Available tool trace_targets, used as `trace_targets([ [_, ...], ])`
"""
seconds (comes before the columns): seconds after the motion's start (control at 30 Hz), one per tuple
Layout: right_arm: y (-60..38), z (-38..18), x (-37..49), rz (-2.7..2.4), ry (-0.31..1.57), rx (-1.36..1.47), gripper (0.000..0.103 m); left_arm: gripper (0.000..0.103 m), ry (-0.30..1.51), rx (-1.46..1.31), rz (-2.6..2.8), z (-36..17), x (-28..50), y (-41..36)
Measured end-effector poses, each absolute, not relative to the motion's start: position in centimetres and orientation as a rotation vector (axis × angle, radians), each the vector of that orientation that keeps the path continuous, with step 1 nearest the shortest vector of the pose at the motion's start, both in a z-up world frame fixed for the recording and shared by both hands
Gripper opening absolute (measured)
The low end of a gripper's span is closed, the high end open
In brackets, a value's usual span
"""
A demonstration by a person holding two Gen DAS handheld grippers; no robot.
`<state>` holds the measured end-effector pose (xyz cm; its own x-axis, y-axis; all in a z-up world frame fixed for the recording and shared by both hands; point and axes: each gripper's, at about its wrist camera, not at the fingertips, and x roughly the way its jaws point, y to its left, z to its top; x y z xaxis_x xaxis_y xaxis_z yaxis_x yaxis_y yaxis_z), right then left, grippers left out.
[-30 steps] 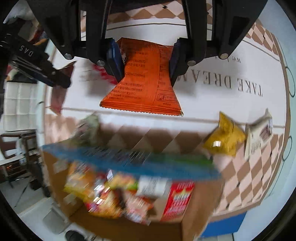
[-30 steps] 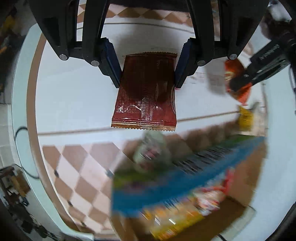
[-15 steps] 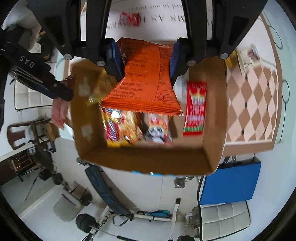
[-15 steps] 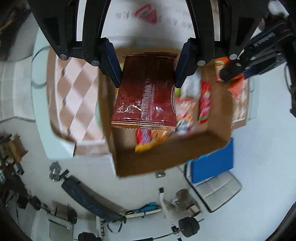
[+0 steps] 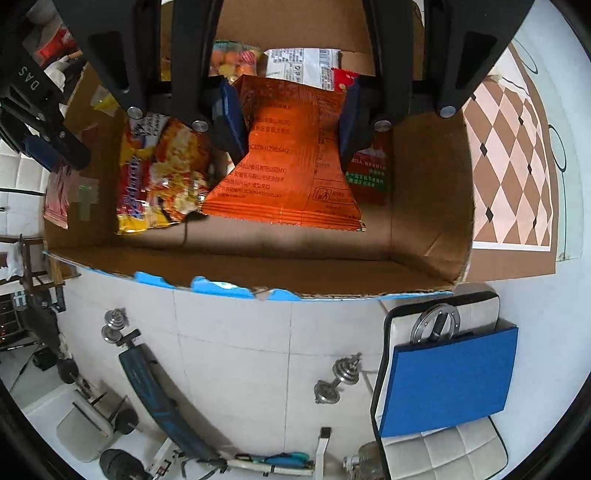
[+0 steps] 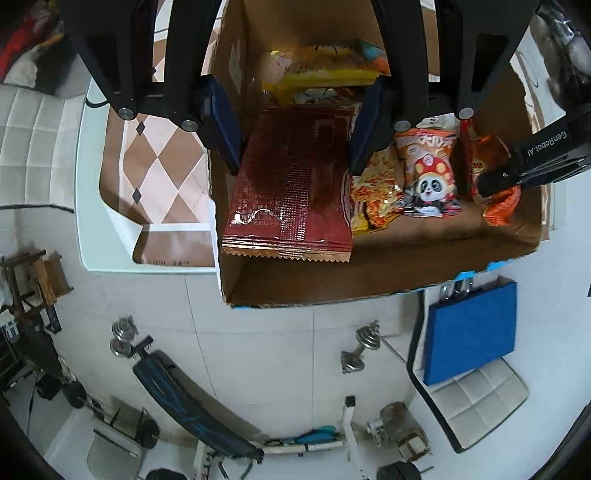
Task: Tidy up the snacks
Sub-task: 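Carry both packs over the box and open both tools to drop them in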
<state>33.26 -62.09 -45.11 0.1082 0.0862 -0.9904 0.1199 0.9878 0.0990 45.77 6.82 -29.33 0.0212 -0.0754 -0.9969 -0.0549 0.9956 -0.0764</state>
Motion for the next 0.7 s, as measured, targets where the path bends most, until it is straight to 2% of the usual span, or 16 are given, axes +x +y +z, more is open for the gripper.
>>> trace_targets([
  [0.07,-62.2,-46.0,33.5,-0.024,1.499,0.192,0.065,0.045,1.576,-0.128,-0.017,-30.2,46.1,7.1],
  [0.1,-62.2,-46.3,33.5,-0.030,1.511,0.197,0.078,0.048,1.585,-0.138,-0.024,-30.5,46.3,7.2],
  [0.13,-62.2,-46.5,33.5,-0.033,1.516,0.197,0.085,0.056,1.587,-0.140,-0.030,-30.6,46.3,7.2],
  [0.17,-62.2,-46.6,33.5,-0.029,1.511,0.200,0.085,0.071,1.586,-0.131,-0.025,-30.6,46.4,7.2],
  [0.23,-62.0,-46.8,33.4,-0.029,1.515,0.191,0.088,0.088,1.576,-0.129,-0.027,-30.4,46.3,7.2],
  [0.7,-60.4,-45.5,31.4,-0.006,1.501,0.162,0.094,0.088,1.469,-0.174,-0.053,-26.9,43.8,7.9],
])
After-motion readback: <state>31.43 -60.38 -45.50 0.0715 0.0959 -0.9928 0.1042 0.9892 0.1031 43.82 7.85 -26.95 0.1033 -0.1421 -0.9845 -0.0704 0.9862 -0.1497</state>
